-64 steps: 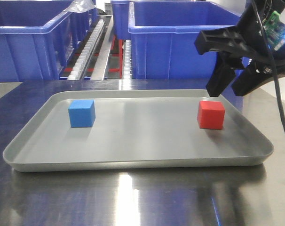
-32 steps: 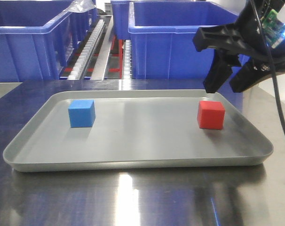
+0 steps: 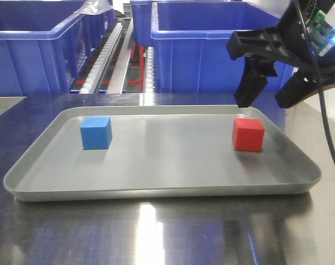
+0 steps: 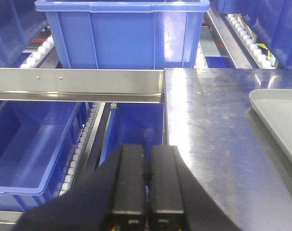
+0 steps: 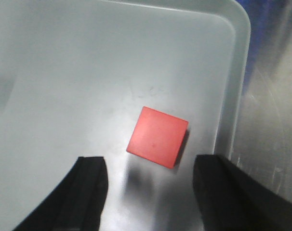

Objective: Sort and place red and blue blocks on shelf
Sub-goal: 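Move the open right gripper over the red cube, then lower the right gripper around the red cube and close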

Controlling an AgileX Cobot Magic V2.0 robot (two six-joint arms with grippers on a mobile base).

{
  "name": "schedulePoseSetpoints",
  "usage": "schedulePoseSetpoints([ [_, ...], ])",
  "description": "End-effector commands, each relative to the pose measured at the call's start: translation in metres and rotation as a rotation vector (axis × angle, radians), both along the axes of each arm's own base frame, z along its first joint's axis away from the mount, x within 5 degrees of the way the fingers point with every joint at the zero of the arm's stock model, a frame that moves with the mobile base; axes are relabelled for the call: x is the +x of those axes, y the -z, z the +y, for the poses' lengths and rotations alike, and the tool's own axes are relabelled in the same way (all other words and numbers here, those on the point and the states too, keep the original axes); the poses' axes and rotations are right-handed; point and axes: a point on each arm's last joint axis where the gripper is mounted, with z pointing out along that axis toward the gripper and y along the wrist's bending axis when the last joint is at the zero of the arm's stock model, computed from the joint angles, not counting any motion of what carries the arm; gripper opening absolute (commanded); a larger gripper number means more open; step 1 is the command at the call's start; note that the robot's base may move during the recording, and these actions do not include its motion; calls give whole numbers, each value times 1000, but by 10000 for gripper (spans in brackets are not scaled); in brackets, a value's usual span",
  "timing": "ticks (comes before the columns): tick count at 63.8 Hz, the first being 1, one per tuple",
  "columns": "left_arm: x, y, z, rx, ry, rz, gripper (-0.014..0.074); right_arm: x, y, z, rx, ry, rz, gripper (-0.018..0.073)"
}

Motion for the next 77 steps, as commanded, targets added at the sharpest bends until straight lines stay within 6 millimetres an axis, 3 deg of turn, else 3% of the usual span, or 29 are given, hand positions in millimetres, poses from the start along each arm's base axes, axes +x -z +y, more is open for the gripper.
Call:
schedulePoseSetpoints([
  [1,1,2,-2,-12,17,-62,123,3,-22,2,47,1,-96,531],
  [30,1,2,-2,-12,17,-62,123,14,3,7,23,7,-18,531],
  [77,1,2,-2,-12,17,-62,123,34,3,18,-11,3,53,531],
])
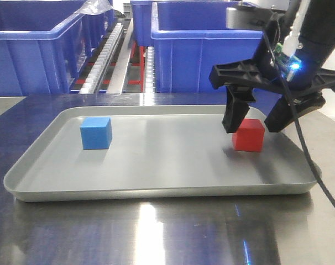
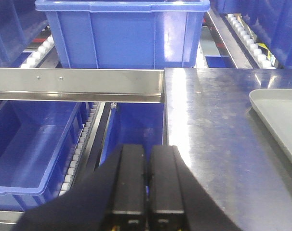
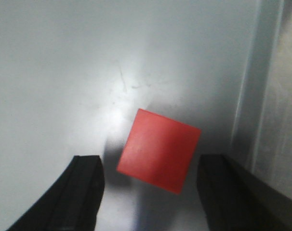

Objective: Sort and place red and blue blocks on shelf
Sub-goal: 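Lower the right gripper around the red cube and close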

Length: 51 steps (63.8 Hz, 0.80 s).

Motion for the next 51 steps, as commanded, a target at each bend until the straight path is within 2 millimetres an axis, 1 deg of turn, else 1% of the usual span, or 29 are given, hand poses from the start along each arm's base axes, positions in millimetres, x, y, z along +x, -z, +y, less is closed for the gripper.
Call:
schedulePoseSetpoints([
  [1,1,2,-2,-11,17,-62,123,4,-26,2,51,2,-98,531],
  [10,1,2,-2,-11,17,-62,123,7,-27,4,50,1,-96,531],
  [32,1,2,-2,-11,17,-62,123,15,-20,8,26,-1,-47,531],
  [43,1,2,-2,-11,17,-62,123,16,-21,9,30,0,-56,530],
  [47,1,2,-2,-11,17,-62,123,16,-21,8,29,-1,-53,517],
  [51,1,2,-2,-11,17,-62,123,16,-21,8,28,-1,-51,475],
])
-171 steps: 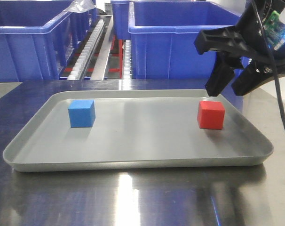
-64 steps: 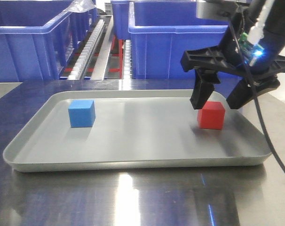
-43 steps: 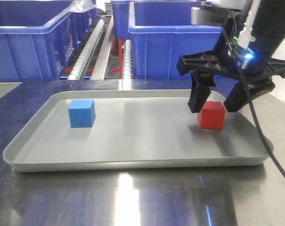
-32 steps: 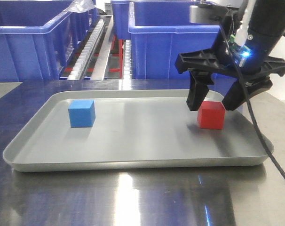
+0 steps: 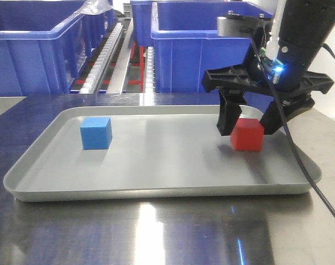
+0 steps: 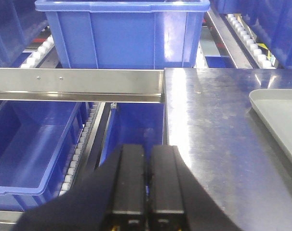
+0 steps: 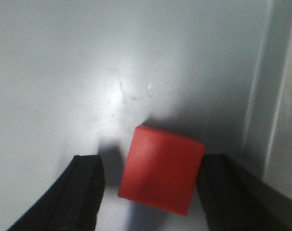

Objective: Sort and place red and blue blocks on shelf
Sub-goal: 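Lower the right gripper around the red cube and close, then lift the red cube with the right gripper away from the tray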

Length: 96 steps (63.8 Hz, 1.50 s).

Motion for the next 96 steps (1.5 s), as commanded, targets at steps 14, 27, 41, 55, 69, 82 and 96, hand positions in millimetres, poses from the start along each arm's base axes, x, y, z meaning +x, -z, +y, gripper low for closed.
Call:
schedulePoseSetpoints([
  [14,1,2,-2,-11,17,-62,123,2,-26,1,47,1,-91,252],
  [27,1,2,-2,-11,17,-62,123,3,-28,2,49,1,-96,78],
  [41,1,2,-2,-11,17,-62,123,3,-43,1,75,2,-146,50],
  [55,1,2,-2,-11,17,-62,123,-2,-67,-2,103,-8,-264,50],
  [69,1,2,-2,-11,17,-62,123,-11,-95,-10,94,-33,-392,50],
  [82,1,2,-2,-11,17,-62,123,-24,-118,-18,99,-42,-470,50],
  [96,1,2,-2,-11,17,-62,123,-39,-135,-27,118,-41,-545,50],
])
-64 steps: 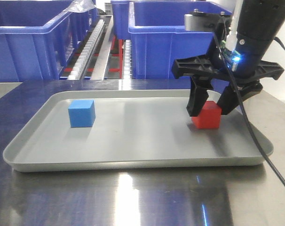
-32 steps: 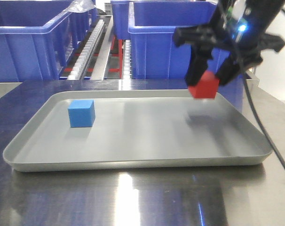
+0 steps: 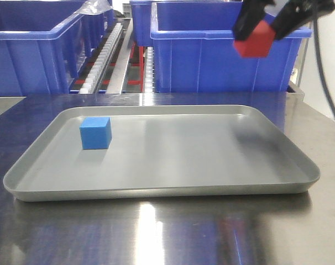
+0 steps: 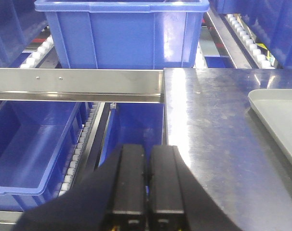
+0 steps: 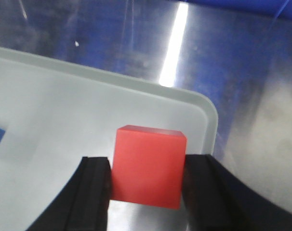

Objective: Sort and place red and blue blocks on shelf
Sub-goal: 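Lift the red cube with the right gripper away from the tray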

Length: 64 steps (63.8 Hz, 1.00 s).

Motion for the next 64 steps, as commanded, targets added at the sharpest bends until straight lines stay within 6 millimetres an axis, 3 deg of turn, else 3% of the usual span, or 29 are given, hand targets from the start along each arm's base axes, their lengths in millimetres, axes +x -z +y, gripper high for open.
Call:
schedulePoseSetpoints([
  [1,1,2,-2,-11,17,-62,123,-9,-32,-7,57,-6,-165,50],
  [52,1,2,-2,-11,17,-62,123,-101,-20,-87,96,165,-309,50],
  [64,1,2,-2,-11,17,-62,123,-123,-13,-98,101,193,-337,50],
])
